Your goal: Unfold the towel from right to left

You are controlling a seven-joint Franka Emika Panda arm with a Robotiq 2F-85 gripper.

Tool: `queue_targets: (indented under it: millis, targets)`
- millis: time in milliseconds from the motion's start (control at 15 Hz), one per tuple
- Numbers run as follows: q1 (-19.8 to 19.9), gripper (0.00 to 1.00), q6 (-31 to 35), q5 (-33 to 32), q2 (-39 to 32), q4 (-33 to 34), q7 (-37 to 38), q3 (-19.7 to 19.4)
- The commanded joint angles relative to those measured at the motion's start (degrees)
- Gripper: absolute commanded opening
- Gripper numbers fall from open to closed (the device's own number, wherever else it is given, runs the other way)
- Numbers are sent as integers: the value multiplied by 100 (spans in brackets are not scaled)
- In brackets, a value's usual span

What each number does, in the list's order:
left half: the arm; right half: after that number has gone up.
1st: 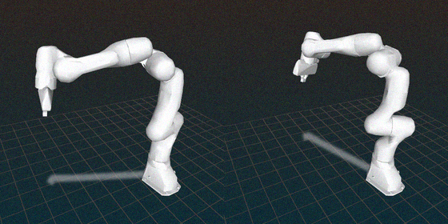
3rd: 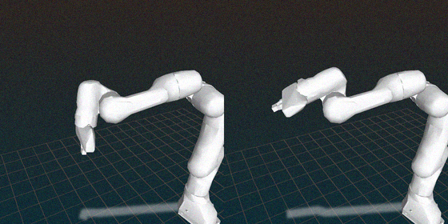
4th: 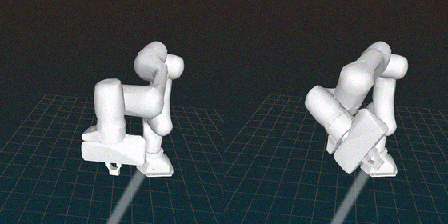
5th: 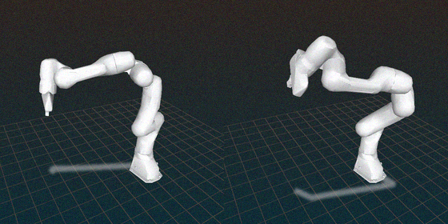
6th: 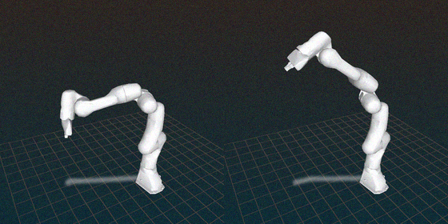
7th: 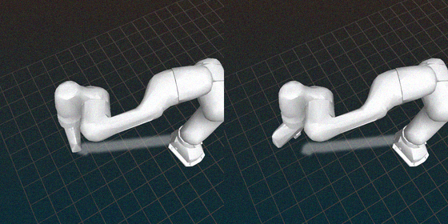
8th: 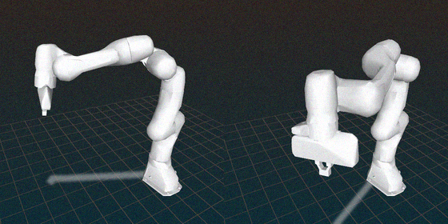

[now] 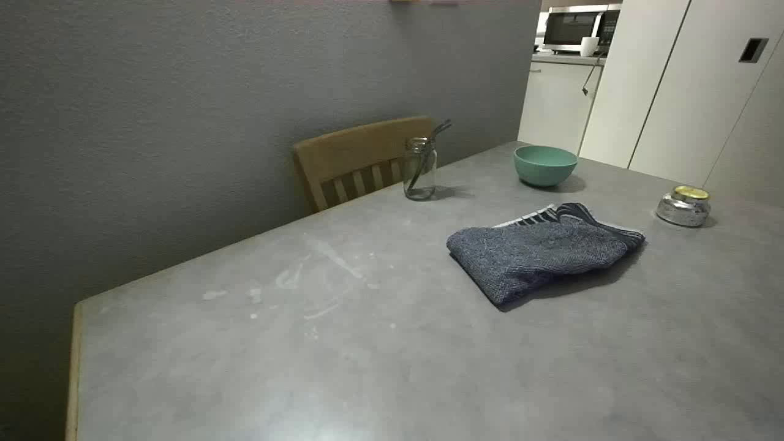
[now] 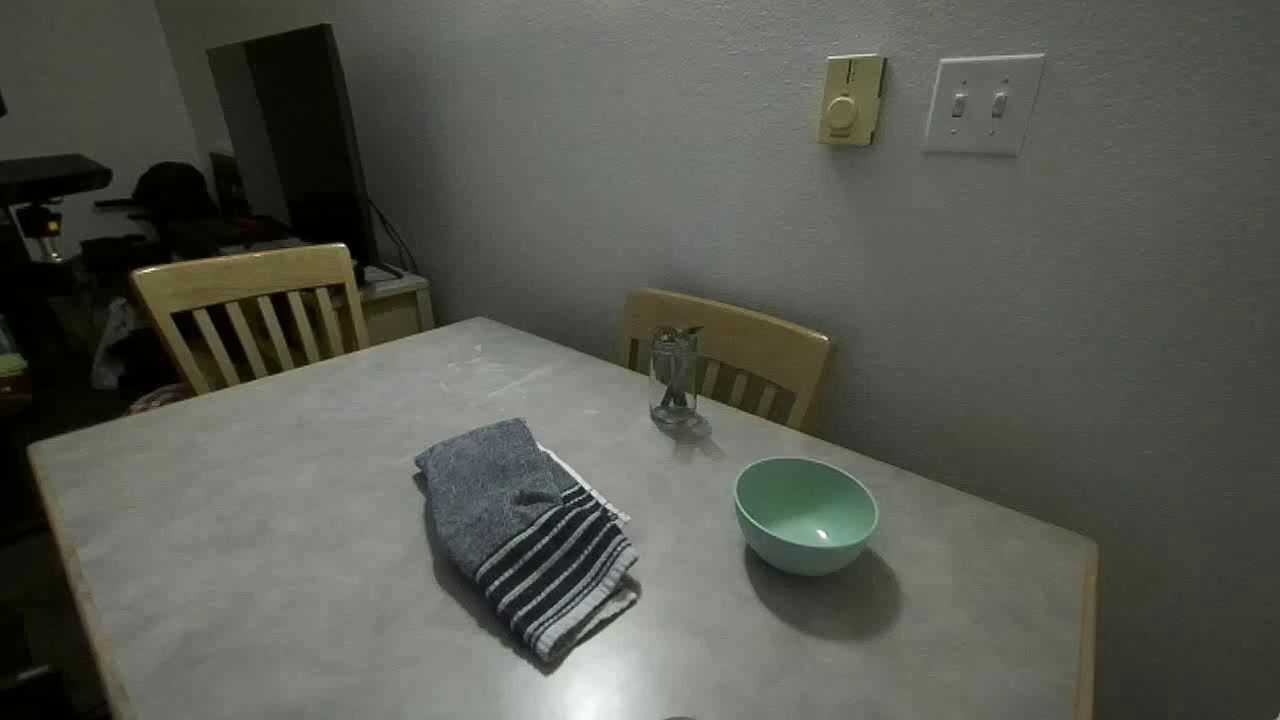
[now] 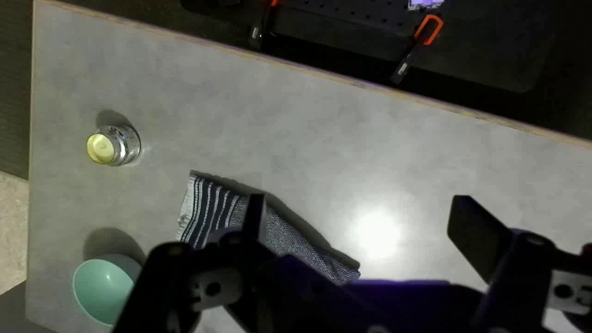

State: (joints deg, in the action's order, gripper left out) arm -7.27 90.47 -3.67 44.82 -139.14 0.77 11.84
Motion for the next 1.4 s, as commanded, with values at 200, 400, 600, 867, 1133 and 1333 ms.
queue_targets:
  millis: [200, 400, 600, 867, 1133, 1333]
  targets:
    - [-91, 100, -17, -42, -20, 15, 52, -61]
    - [-91, 100, -17, -42, -20, 15, 52, -61]
    - [-91, 100, -16, -42, -21, 15, 52, -61]
    - [-58, 100, 328, 80, -173, -275, -308, -512]
    - [146, 100, 771, 136, -472, -714, -899, -1345]
    - [205, 100, 651, 66, -466, -745, -1044, -1458]
